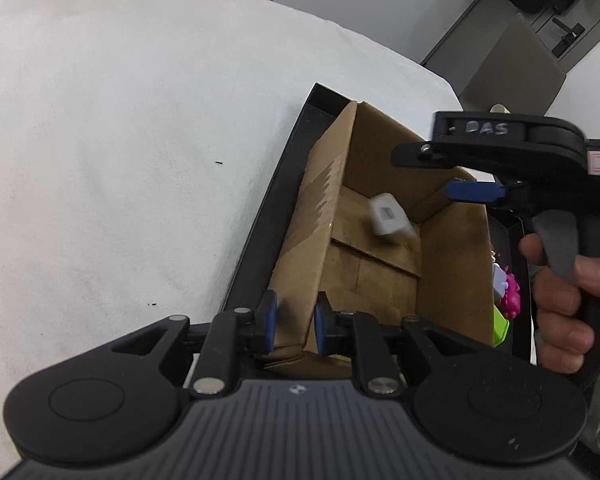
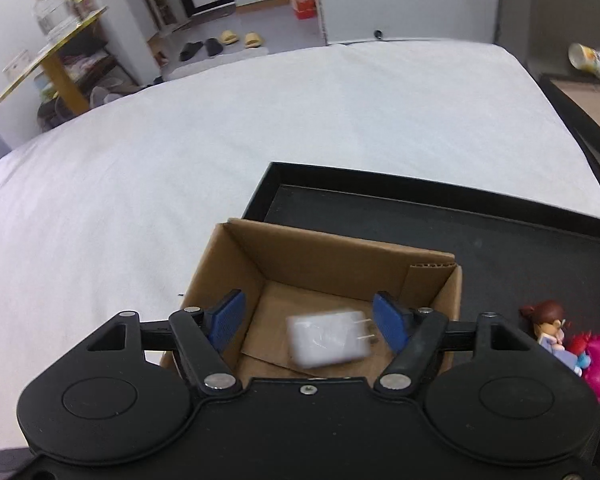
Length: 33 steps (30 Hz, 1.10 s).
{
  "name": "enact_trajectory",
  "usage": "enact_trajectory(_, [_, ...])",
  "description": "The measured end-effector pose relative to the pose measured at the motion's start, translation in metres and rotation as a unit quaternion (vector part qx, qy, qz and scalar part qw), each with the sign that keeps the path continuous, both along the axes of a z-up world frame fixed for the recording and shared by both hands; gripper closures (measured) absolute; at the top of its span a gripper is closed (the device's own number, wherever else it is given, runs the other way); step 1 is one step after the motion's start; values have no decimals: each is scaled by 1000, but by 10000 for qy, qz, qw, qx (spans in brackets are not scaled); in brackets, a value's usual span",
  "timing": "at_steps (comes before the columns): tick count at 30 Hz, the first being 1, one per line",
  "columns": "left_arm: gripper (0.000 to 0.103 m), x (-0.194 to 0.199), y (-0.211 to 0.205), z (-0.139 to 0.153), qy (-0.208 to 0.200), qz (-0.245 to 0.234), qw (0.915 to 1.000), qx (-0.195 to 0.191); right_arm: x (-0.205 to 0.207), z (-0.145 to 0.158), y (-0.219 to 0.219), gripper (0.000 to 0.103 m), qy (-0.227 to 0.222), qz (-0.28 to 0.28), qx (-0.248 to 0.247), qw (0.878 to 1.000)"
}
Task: Organize rigid objects
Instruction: 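Carry the white charger into the box with the right tool and release, then move the right tool to the lime-green cube and grasp it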
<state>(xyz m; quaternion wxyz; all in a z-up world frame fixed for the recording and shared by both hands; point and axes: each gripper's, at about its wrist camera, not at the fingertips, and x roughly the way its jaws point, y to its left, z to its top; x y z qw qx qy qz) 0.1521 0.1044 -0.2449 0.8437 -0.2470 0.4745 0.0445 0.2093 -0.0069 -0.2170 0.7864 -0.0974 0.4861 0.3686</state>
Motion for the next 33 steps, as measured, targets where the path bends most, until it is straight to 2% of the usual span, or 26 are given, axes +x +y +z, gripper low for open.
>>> enact_trajectory(4, [85,2,-1,-2,55,18,10000,16,-1,11,-16,23,10,-41,110,9999])
enact_trajectory(12, [85,6,-5,-3,154,76,9998,107,2,32,-43,18,61,-114,297,9995])
enact_trajectory(18, [85,9,-4,-1,249,106,9995,137,2,36,-56,18,8,-232,267,9994])
enact_trajectory(23, [85,9,-6,1,263,113,9994,210,1,39,-72,10,-138,-419,187,9989])
enact_trajectory(27, [85,10,-6,2,308,159,9991,262,0,38,-84,8,-237,-539,100,9982])
enact_trajectory(33, [85,12,-8,4,326,252,9987,308,5,38,-104,8,-2,-588,194,9981])
